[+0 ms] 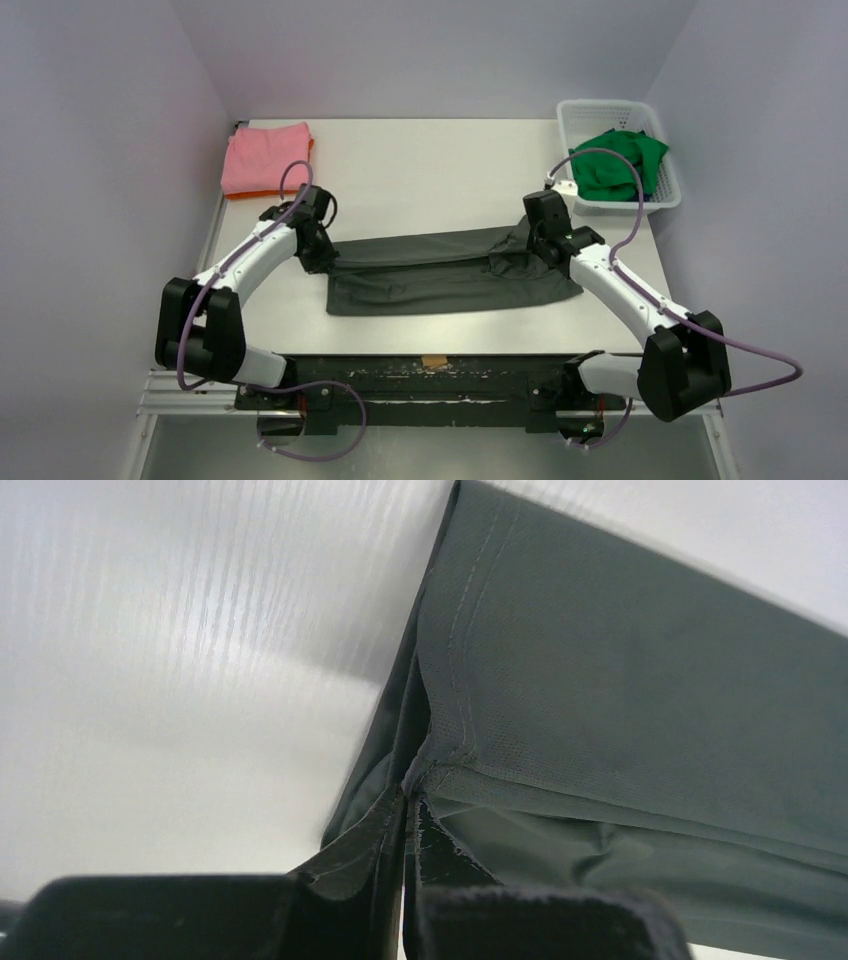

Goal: Fold and stack the t-shirts
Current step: Fold the other side of the tshirt into a rectangle

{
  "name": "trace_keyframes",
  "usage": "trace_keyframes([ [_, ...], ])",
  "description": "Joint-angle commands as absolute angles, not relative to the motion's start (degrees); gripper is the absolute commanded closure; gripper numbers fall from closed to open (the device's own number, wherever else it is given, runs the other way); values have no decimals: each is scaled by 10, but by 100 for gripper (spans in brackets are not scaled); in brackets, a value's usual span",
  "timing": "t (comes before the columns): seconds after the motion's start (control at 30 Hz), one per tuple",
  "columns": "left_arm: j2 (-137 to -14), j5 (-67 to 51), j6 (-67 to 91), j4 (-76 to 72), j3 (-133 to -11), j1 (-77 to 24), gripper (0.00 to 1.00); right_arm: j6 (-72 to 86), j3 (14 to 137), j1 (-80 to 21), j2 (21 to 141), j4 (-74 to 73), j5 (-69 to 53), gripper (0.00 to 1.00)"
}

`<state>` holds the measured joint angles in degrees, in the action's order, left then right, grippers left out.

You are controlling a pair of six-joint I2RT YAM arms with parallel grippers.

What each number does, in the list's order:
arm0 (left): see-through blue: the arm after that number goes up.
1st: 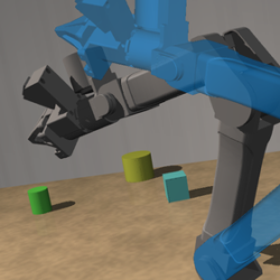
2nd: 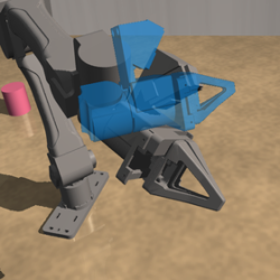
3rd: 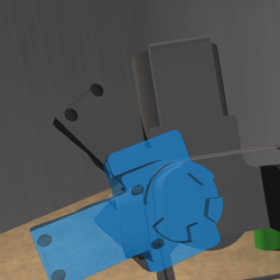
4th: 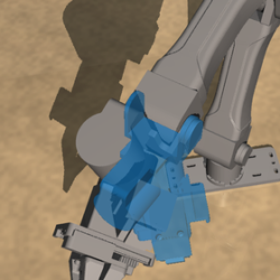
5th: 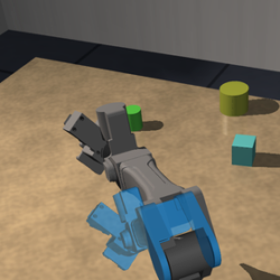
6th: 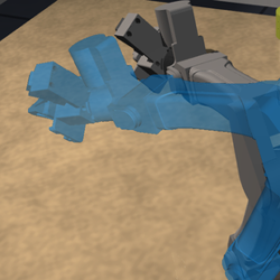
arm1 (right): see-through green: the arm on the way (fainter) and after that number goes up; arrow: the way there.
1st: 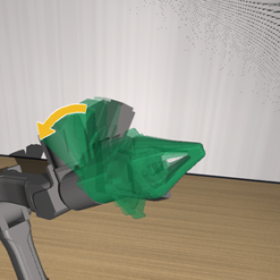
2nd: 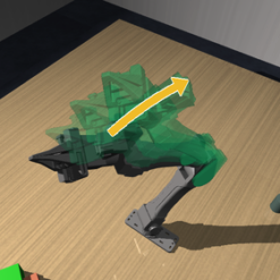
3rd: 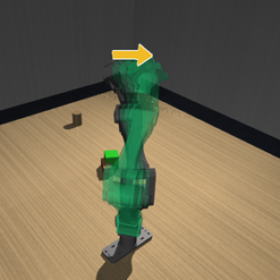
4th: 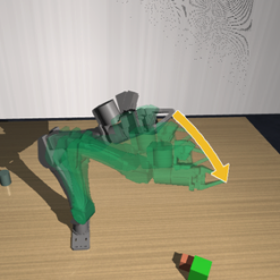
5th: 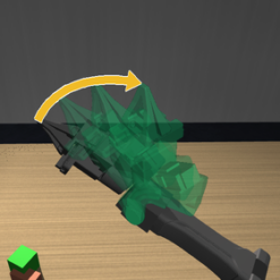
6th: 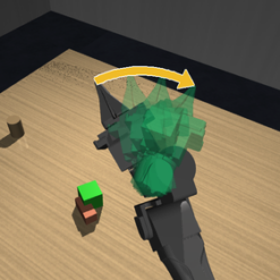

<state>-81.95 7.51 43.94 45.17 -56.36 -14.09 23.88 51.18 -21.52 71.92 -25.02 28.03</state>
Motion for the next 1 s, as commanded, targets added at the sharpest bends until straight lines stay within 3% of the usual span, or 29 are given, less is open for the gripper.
trace_keyframes([
  [0.0,-808,57,456,443,-526,-148,96,368,459,-232,698,-334,324,95],
  [0.1,-782,57,461,456,-499,-159,61,424,425,-263,657,-389,334,72],
  [0.13,-769,56,462,459,-494,-162,54,437,417,-270,641,-404,329,60],
  [0.17,-757,59,463,466,-494,-166,45,444,412,-275,620,-412,320,36],
  [0.2,-742,62,463,475,-497,-169,40,440,411,-276,602,-418,305,25],
  [0.3,-696,82,468,508,-517,-177,24,426,423,-277,560,-417,301,21],
  [0.43,-658,72,451,484,-543,-185,1,384,421,-276,540,-288,237,19],
  [0.57,-717,6,428,415,-568,-185,0,345,415,-276,601,-125,175,17],
  [0.7,-820,-87,417,361,-597,-185,0,321,459,-276,717,-89,151,16],
  [0.83,-891,-86,416,359,-602,-185,0,301,485,-280,805,-92,106,16],
  [0.97,-923,-42,423,372,-583,-182,0,311,459,-323,813,-81,79,16],
])
